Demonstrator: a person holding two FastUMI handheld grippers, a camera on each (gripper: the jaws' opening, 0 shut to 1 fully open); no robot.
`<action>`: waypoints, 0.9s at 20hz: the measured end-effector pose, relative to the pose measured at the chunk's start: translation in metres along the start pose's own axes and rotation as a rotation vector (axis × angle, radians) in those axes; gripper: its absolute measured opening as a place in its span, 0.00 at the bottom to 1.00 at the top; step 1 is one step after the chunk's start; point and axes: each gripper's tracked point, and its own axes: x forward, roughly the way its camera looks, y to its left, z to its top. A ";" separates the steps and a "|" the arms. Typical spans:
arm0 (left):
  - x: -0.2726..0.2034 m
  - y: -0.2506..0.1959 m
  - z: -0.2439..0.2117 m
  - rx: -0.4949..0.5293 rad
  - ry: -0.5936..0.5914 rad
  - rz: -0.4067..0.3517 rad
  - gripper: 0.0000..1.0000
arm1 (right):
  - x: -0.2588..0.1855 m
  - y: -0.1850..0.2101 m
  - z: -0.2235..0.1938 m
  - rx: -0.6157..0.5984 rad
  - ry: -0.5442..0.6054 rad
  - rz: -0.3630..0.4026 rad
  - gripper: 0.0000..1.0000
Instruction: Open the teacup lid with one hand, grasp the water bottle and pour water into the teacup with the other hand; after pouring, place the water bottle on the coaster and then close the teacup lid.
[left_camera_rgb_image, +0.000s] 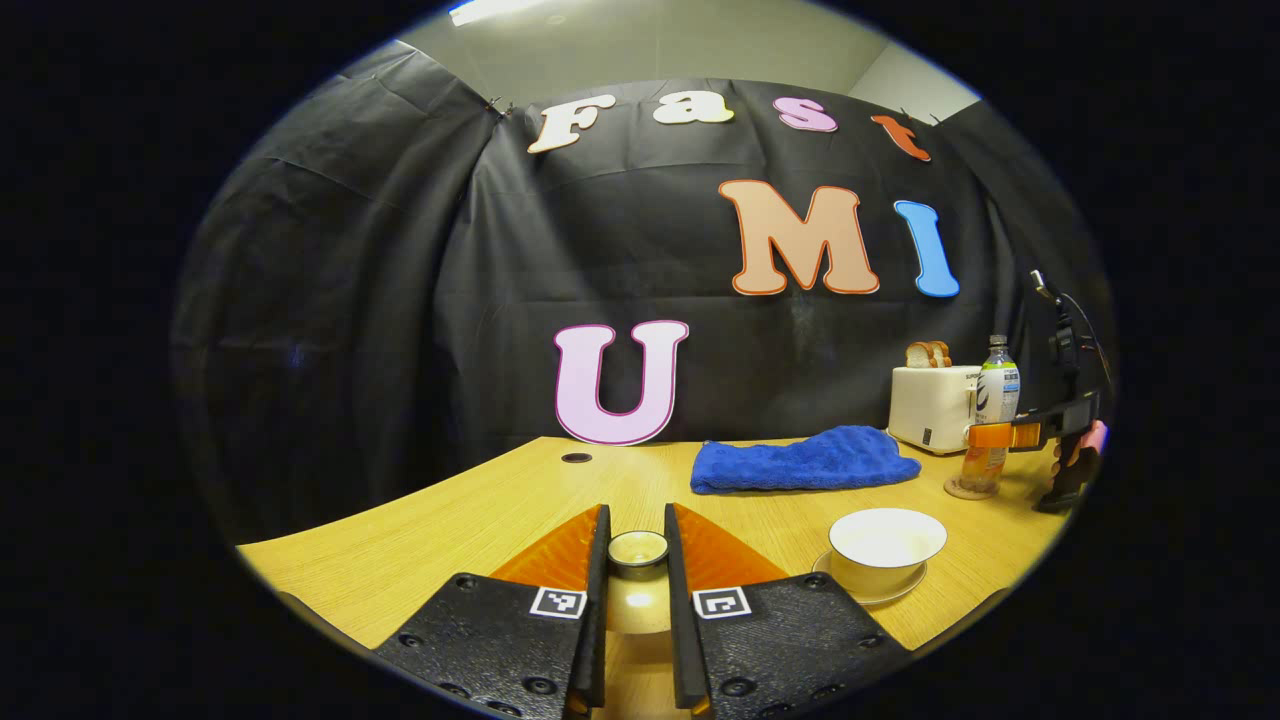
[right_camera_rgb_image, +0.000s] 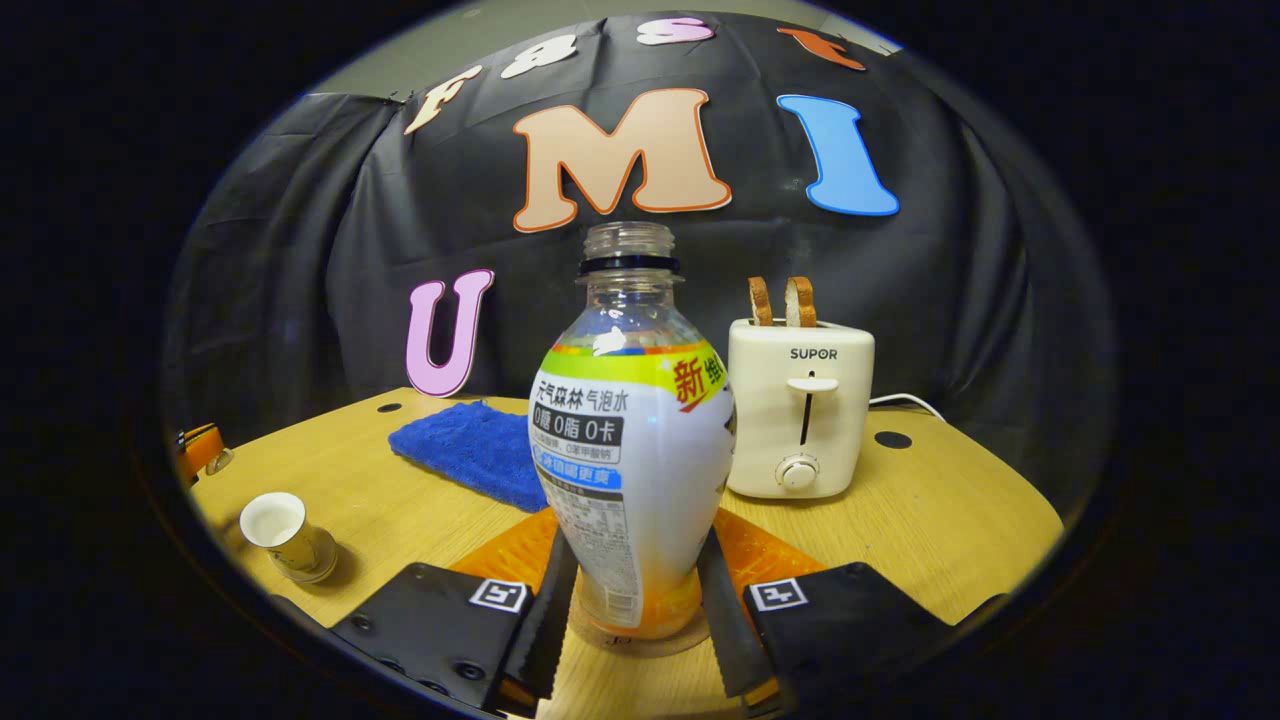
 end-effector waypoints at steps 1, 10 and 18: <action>0.000 0.000 0.001 0.000 0.000 0.000 0.24 | 0.000 0.000 0.000 -0.006 -0.003 0.000 0.66; 0.000 0.000 0.000 0.000 0.000 0.000 0.24 | -0.004 0.000 -0.006 0.013 0.001 0.014 0.79; 0.001 -0.001 0.001 0.000 0.001 0.000 0.24 | -0.020 0.001 -0.005 0.000 -0.030 0.008 0.90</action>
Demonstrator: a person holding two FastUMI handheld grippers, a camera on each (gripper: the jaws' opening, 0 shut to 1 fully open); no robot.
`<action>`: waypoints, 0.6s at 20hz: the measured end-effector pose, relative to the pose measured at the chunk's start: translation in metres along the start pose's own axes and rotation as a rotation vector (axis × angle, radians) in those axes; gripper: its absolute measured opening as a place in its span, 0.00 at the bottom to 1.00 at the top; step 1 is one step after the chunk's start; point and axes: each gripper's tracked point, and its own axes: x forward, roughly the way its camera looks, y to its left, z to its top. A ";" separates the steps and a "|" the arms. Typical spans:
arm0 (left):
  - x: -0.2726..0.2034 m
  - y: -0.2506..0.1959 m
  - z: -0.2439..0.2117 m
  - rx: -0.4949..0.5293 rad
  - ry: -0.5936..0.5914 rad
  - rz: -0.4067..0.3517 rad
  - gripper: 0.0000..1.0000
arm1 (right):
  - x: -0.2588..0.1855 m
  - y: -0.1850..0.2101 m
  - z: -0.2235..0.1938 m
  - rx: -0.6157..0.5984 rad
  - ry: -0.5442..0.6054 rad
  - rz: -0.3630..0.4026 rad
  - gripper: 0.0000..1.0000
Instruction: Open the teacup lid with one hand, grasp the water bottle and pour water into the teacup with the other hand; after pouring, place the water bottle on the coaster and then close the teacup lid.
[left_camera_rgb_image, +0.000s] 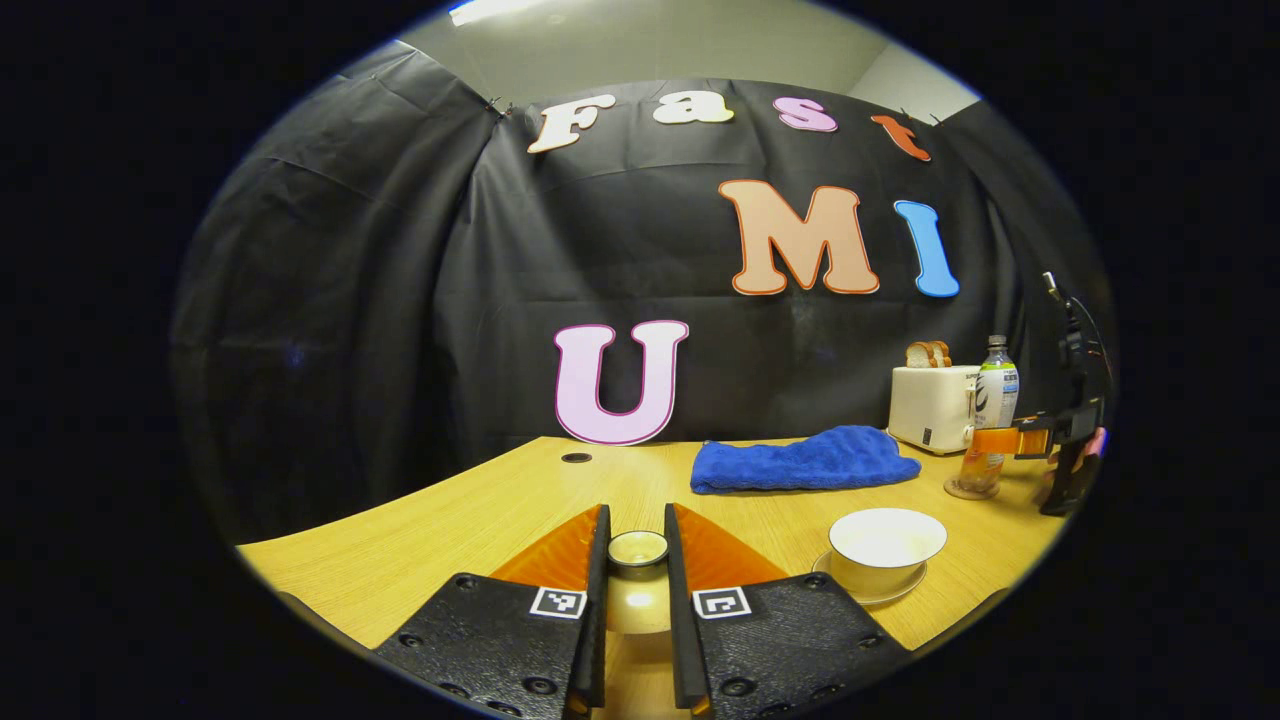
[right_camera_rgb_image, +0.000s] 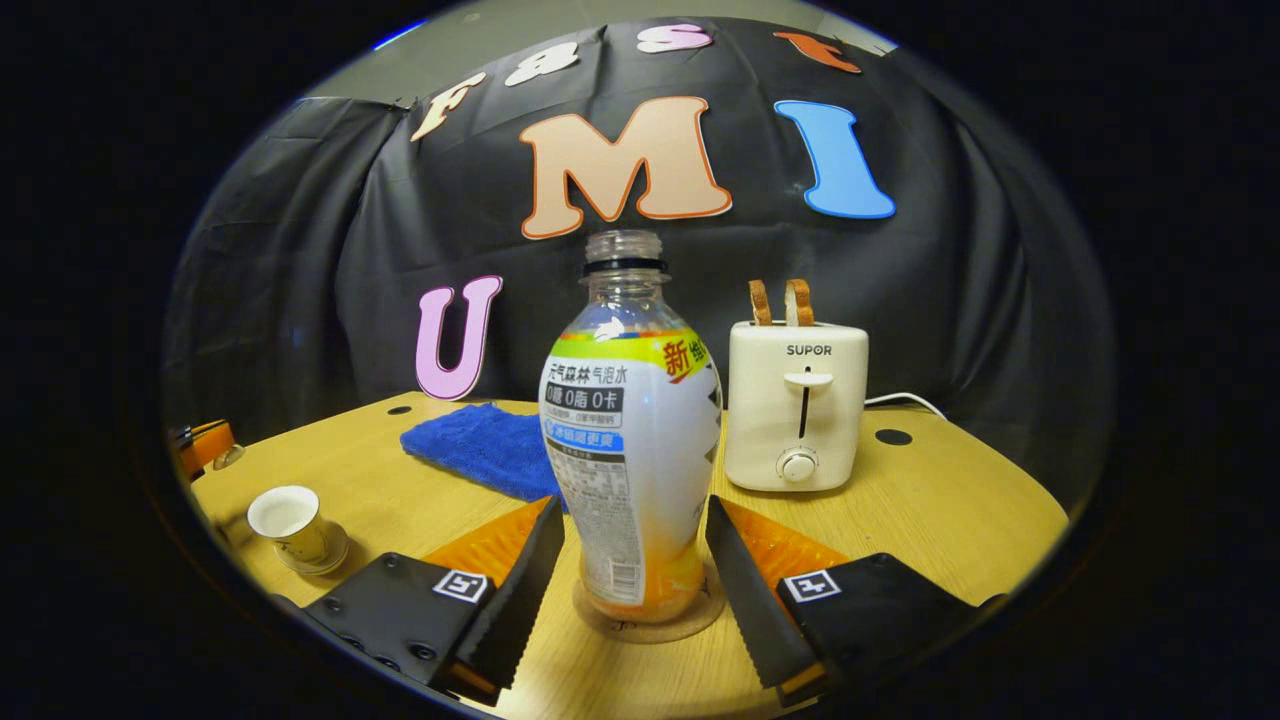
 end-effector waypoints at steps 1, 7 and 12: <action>0.001 0.001 -0.001 0.000 0.000 0.000 0.24 | -0.005 -0.001 0.001 -0.007 -0.009 -0.006 0.90; -0.001 0.001 -0.001 0.000 -0.001 0.000 0.24 | -0.047 -0.002 0.004 -0.014 -0.070 -0.023 0.91; 0.001 0.000 -0.001 0.000 0.000 0.000 0.24 | -0.083 -0.005 0.011 -0.004 -0.157 -0.055 0.89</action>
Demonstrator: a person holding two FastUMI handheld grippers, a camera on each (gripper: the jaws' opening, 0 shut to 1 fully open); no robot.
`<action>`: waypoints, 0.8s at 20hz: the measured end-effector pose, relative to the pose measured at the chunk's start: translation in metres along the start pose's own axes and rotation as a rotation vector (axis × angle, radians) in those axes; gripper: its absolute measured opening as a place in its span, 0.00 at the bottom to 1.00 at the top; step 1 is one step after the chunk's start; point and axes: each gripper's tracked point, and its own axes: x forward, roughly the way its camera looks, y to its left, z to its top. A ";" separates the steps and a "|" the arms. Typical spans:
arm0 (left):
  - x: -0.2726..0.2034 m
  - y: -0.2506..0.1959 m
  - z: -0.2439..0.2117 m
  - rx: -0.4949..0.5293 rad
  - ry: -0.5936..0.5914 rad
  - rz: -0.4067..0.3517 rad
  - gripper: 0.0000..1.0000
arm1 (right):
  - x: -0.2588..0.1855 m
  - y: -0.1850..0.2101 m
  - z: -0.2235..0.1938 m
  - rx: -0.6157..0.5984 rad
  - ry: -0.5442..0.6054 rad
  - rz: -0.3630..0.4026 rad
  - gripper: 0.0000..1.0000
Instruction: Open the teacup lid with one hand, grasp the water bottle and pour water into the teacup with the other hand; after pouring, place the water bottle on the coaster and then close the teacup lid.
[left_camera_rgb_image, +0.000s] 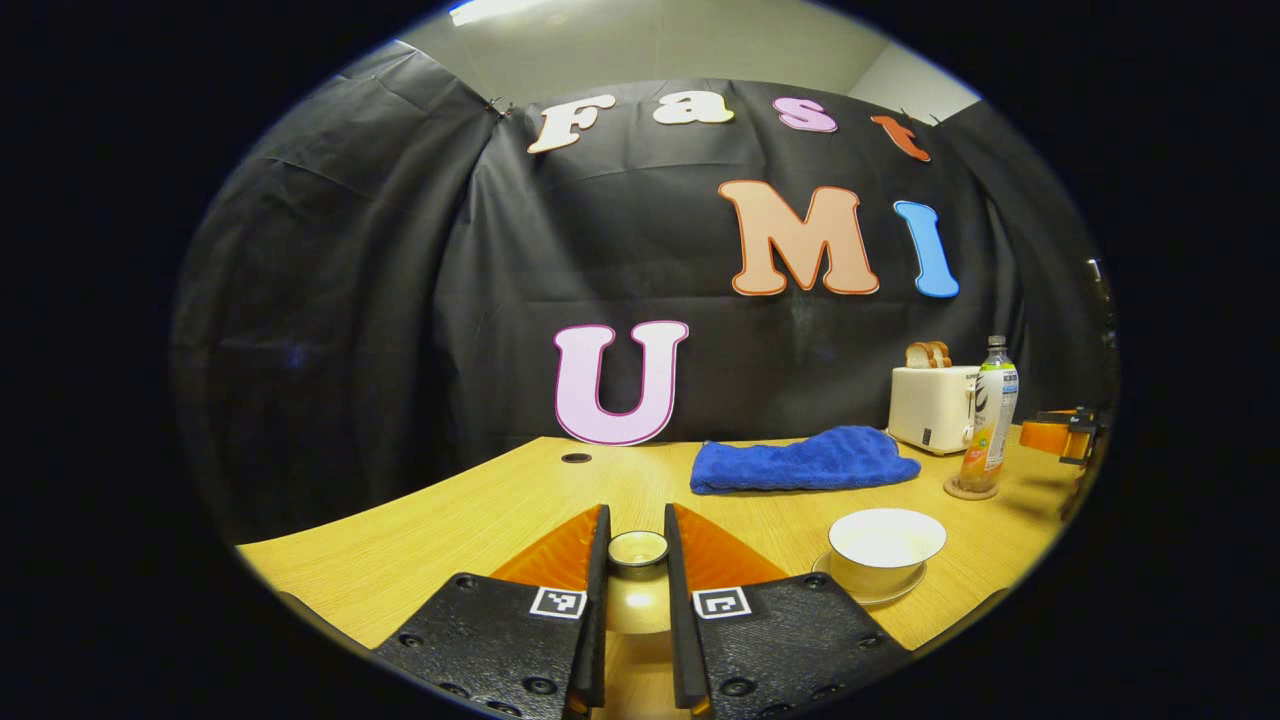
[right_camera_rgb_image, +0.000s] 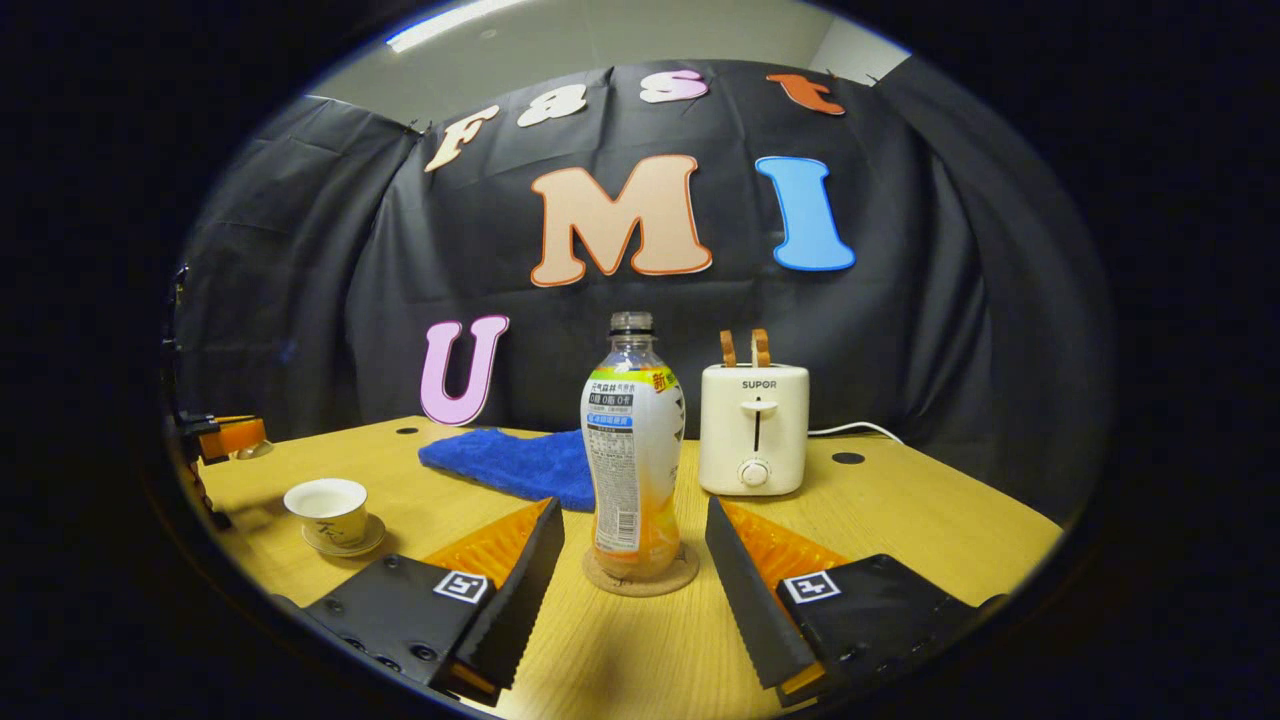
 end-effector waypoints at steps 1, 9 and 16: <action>-0.001 -0.002 0.001 -0.002 -0.001 -0.002 0.24 | -0.006 0.001 0.001 -0.002 -0.011 -0.002 0.88; 0.002 -0.036 0.001 -0.007 0.000 -0.070 0.24 | -0.040 -0.005 0.005 -0.004 -0.036 -0.045 0.90; 0.011 -0.089 0.000 -0.006 0.002 -0.172 0.24 | -0.045 -0.011 0.006 -0.002 -0.040 -0.087 0.90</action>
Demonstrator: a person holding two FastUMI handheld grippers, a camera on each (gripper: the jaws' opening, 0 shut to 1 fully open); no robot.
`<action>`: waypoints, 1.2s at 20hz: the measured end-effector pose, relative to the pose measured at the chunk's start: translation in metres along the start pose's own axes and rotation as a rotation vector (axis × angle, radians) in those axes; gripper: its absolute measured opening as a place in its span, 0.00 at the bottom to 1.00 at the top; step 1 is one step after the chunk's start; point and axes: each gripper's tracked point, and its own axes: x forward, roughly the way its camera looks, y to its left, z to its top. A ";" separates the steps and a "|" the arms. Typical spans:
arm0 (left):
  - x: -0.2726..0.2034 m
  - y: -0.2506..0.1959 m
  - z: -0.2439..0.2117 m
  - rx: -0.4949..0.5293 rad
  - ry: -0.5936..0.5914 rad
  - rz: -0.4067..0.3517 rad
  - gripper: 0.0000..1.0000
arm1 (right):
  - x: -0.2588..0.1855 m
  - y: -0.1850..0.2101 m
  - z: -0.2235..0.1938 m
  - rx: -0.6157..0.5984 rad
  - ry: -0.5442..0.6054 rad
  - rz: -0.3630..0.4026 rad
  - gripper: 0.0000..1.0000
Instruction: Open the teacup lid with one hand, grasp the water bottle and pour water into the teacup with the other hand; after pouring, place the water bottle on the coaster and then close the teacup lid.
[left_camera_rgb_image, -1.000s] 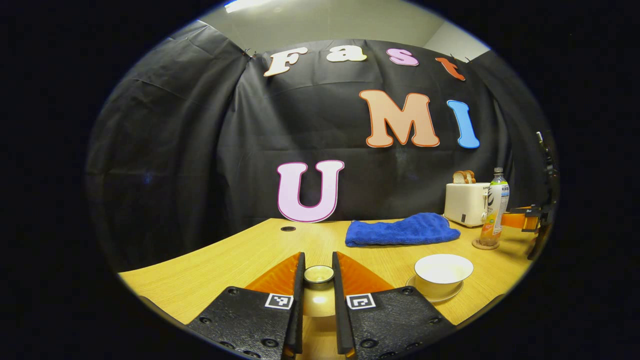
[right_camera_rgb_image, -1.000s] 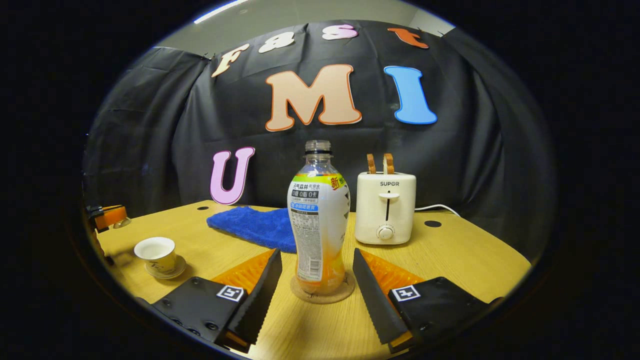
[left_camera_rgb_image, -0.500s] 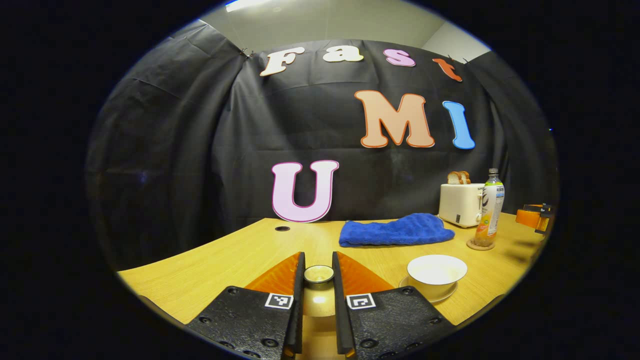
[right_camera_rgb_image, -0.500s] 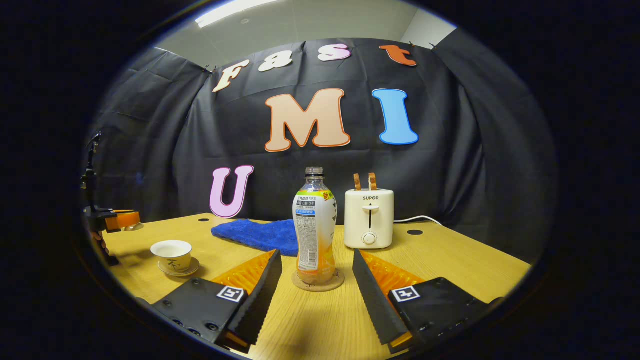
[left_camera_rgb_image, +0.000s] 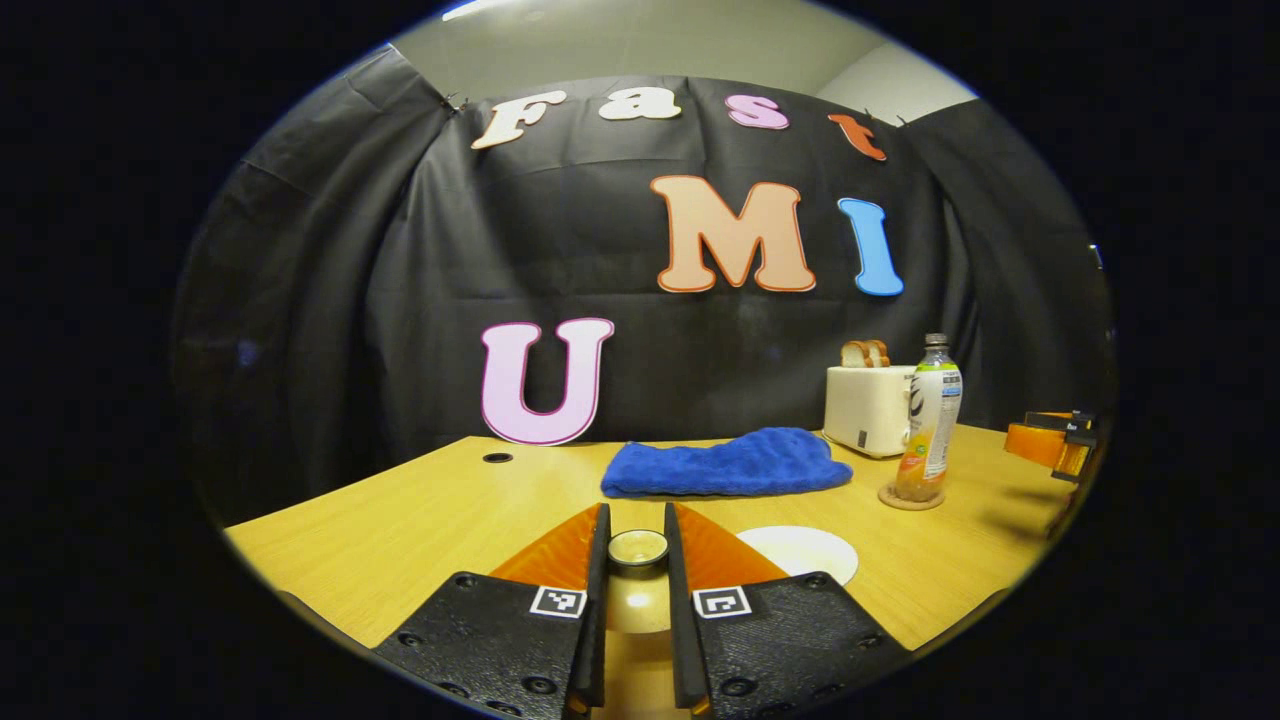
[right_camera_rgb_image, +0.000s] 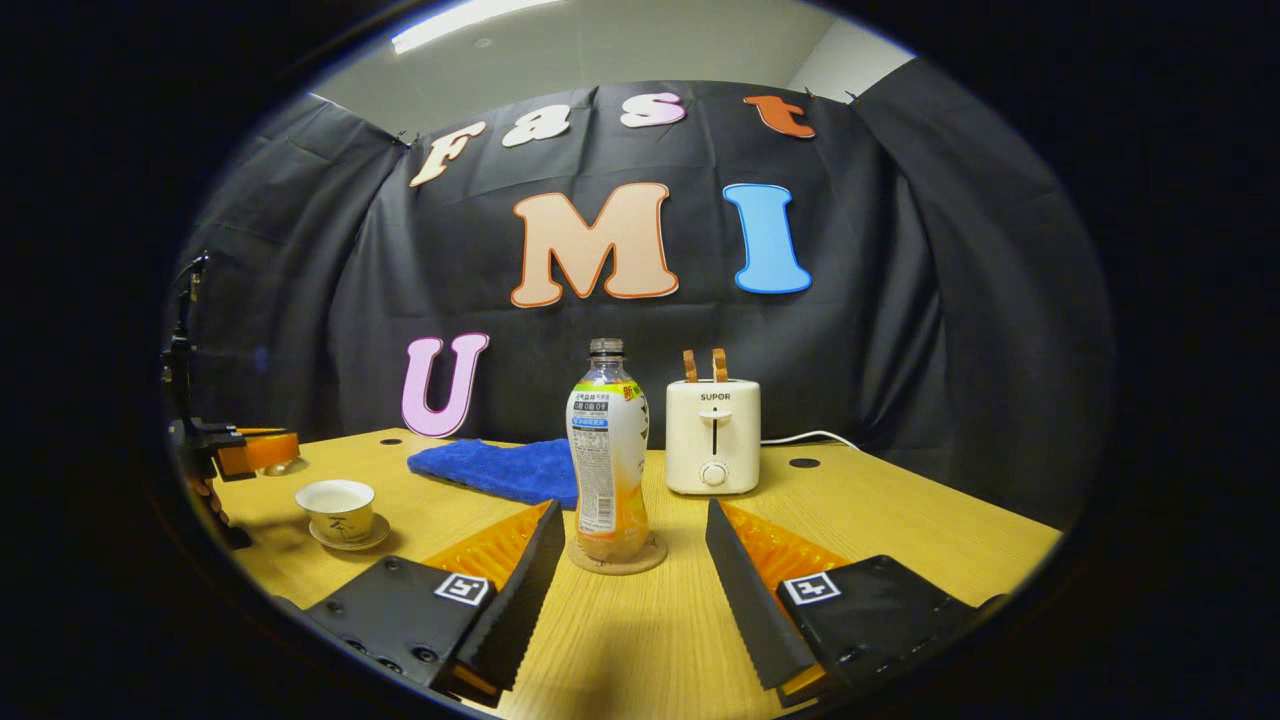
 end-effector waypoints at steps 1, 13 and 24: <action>0.002 -0.003 0.001 0.000 -0.001 -0.012 0.24 | 0.000 0.000 0.000 -0.001 0.000 0.000 0.90; 0.022 -0.050 0.000 0.011 0.013 -0.175 0.24 | -0.004 -0.005 0.001 0.000 0.000 -0.027 0.90; 0.024 -0.079 -0.013 0.107 0.100 -0.309 0.24 | -0.003 -0.006 0.001 -0.001 0.000 -0.029 0.90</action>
